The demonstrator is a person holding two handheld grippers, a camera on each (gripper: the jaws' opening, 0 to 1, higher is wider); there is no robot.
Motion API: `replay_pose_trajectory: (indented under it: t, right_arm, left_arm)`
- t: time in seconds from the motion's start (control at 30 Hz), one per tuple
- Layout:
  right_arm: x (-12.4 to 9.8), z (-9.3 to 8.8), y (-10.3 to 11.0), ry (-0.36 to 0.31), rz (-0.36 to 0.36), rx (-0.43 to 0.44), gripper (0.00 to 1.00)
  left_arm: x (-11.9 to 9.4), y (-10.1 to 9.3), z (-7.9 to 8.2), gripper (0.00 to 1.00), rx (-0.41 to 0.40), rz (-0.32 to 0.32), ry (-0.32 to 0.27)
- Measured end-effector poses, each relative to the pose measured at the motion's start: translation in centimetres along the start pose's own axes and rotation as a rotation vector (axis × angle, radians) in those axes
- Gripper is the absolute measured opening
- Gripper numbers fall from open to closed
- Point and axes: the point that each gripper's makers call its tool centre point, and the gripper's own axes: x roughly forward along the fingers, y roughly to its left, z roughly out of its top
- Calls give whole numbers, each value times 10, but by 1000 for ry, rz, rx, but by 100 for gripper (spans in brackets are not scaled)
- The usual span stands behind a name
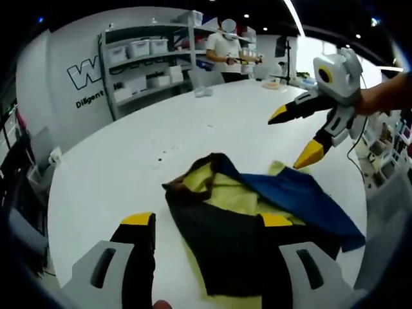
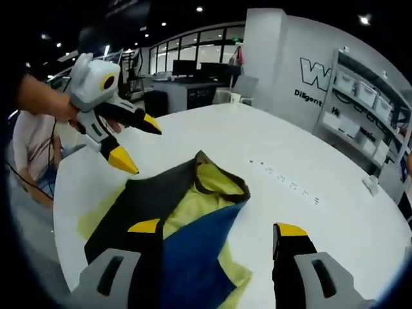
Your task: Fold the garment on the visible template until the final outline fits inside the template.
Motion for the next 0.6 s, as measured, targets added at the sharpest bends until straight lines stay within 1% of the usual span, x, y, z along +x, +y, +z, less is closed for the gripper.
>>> replay_pose_trajectory:
  t: [0.2,0.4,0.6]
  right_arm:
    - [-11,-9,16,8,12,12,66]
    - [-21,-17,33,2,37,29,66]
    - [-30,-26,47,6,46,37,66]
  left_arm:
    - [-9,-10,-4,59,40,-10,10]
    - [-16,-27,-6,59,91,-37,10]
    - [-23,-36,-4,60,98,-41,6]
